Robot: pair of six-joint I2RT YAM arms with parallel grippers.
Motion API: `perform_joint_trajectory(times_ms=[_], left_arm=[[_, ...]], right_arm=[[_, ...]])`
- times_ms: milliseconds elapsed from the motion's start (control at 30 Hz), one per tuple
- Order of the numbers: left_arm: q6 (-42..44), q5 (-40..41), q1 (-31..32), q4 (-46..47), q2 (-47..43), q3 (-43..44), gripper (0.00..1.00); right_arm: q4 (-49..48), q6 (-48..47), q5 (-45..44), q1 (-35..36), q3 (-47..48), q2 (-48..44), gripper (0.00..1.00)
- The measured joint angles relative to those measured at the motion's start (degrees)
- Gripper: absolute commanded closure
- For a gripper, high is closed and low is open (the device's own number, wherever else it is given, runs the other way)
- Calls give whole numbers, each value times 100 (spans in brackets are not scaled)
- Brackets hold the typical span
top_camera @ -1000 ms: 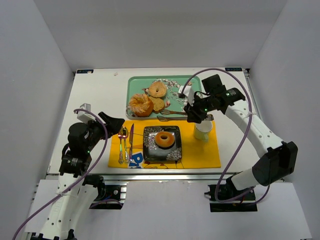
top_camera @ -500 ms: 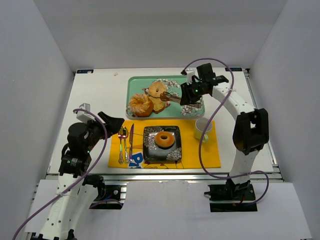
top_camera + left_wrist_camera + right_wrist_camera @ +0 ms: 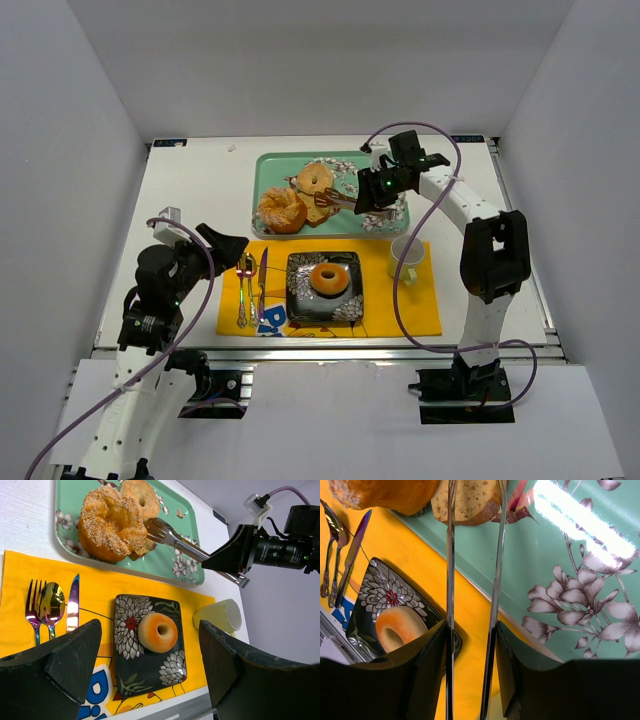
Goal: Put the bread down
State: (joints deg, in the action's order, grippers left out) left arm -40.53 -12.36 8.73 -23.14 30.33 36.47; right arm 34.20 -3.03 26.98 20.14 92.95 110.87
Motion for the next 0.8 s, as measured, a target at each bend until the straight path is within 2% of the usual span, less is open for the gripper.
perform_joint_trajectory(times_ms=[800], left_arm=[[-2, 2, 0, -2, 48, 2, 12]], right_arm=[[-9, 11, 107, -175, -286, 94, 55]])
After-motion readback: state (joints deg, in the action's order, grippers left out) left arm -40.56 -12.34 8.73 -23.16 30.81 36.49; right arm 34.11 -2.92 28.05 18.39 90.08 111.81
